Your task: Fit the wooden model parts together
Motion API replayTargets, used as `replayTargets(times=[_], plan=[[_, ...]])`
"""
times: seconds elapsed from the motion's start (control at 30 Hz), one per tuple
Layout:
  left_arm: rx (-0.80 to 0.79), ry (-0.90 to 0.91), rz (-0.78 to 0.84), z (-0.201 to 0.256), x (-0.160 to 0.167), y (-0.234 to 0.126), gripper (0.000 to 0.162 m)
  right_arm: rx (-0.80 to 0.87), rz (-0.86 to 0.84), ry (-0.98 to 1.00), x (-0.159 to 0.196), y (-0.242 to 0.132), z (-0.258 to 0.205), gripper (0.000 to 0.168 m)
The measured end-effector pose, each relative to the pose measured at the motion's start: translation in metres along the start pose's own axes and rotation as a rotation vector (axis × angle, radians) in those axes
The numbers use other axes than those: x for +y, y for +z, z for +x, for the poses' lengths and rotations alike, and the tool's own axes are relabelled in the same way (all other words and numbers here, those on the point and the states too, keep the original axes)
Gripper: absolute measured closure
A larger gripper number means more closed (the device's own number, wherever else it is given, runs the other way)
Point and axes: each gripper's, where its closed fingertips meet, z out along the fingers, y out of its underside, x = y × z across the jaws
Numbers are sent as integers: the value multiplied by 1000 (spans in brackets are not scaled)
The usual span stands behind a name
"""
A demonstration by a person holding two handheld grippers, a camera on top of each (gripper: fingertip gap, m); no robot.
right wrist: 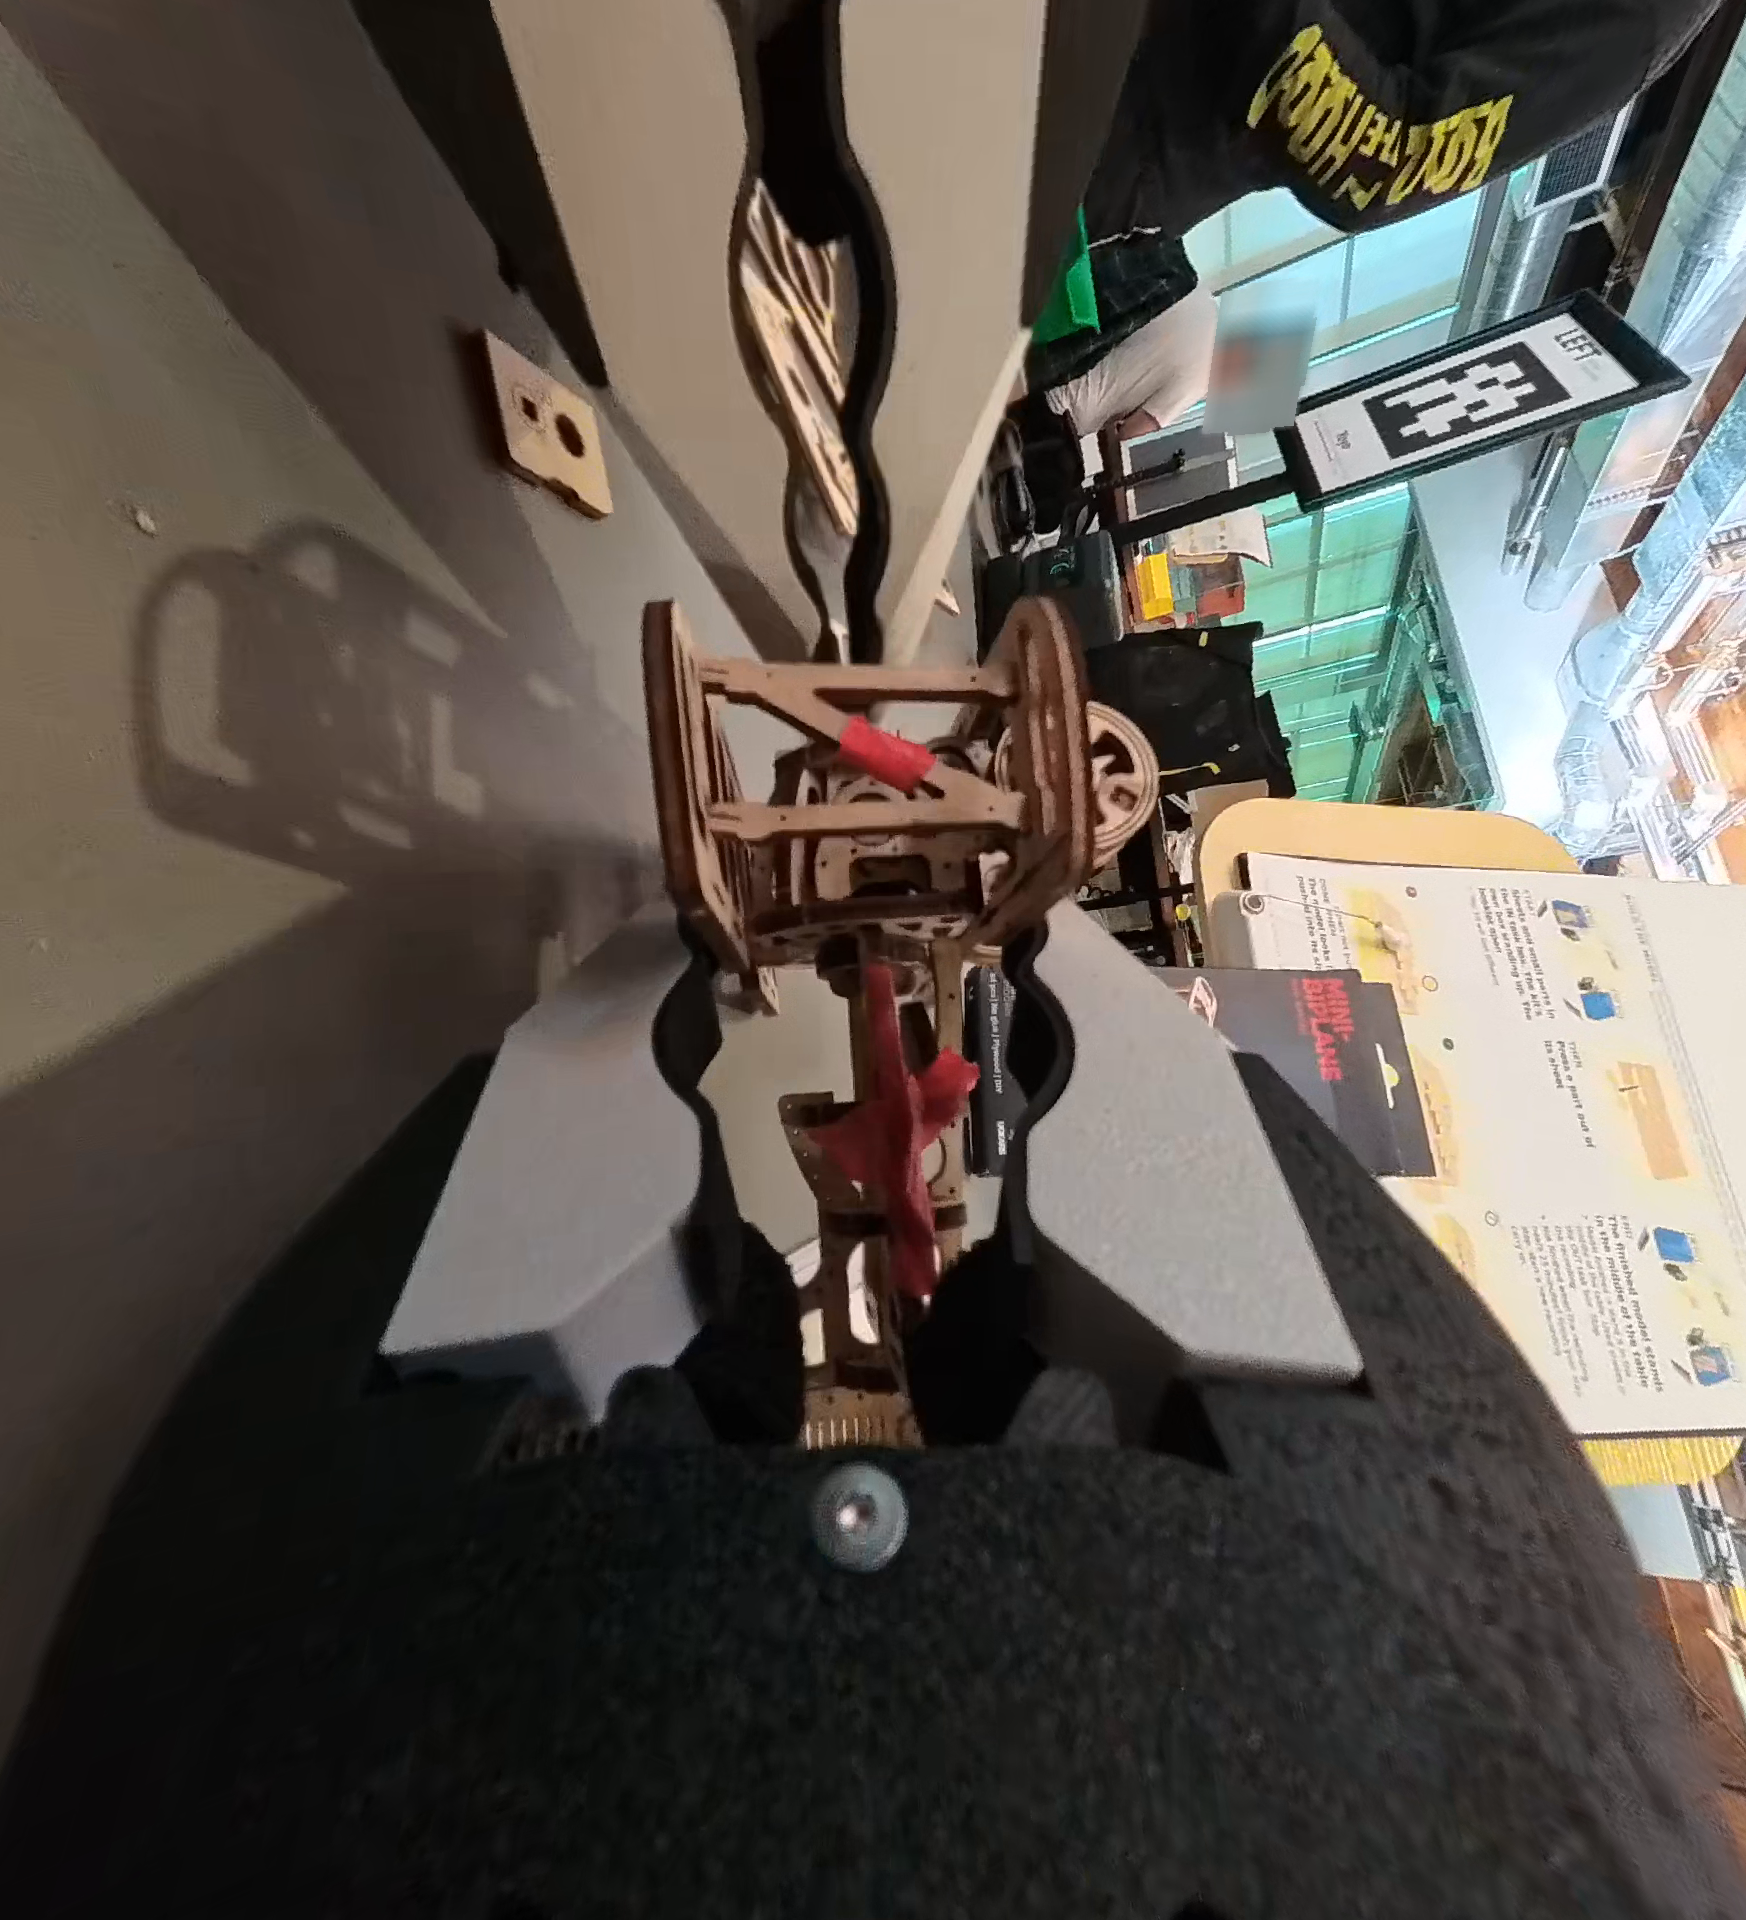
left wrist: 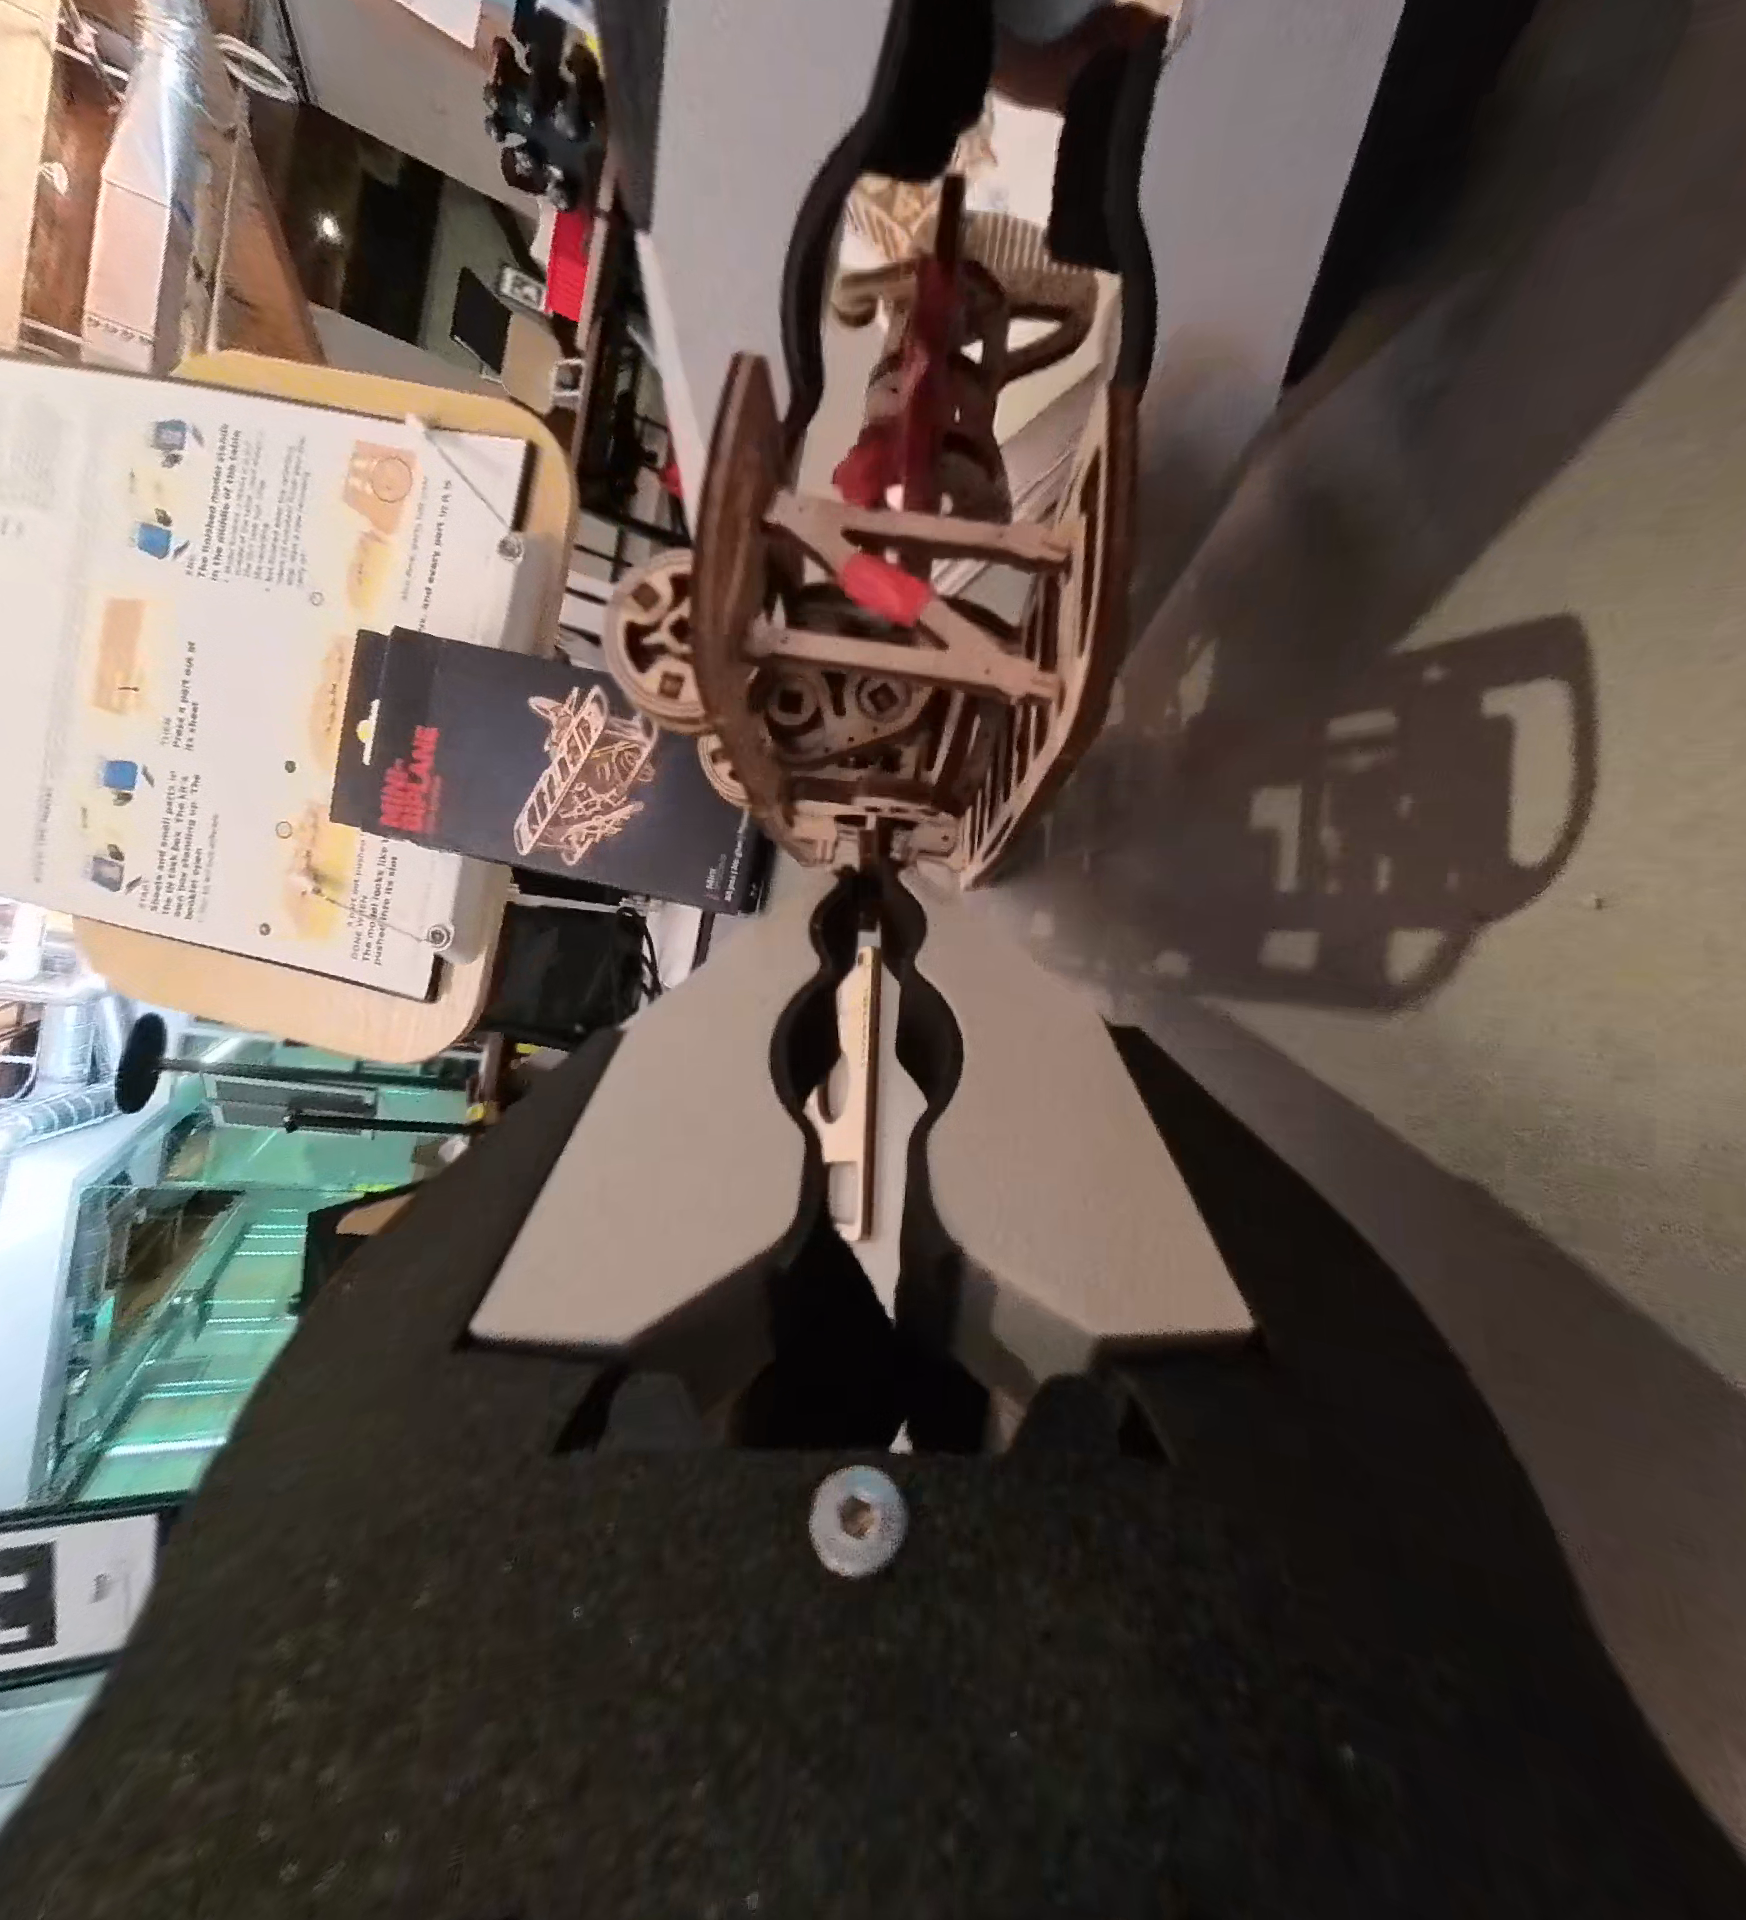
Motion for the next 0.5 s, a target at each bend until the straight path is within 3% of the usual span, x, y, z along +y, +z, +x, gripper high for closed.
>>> replayTargets(times=[0.5], plan=[[-31, 67, -58, 2, -1, -4, 162, 20, -33, -74, -1, 1, 0, 115]])
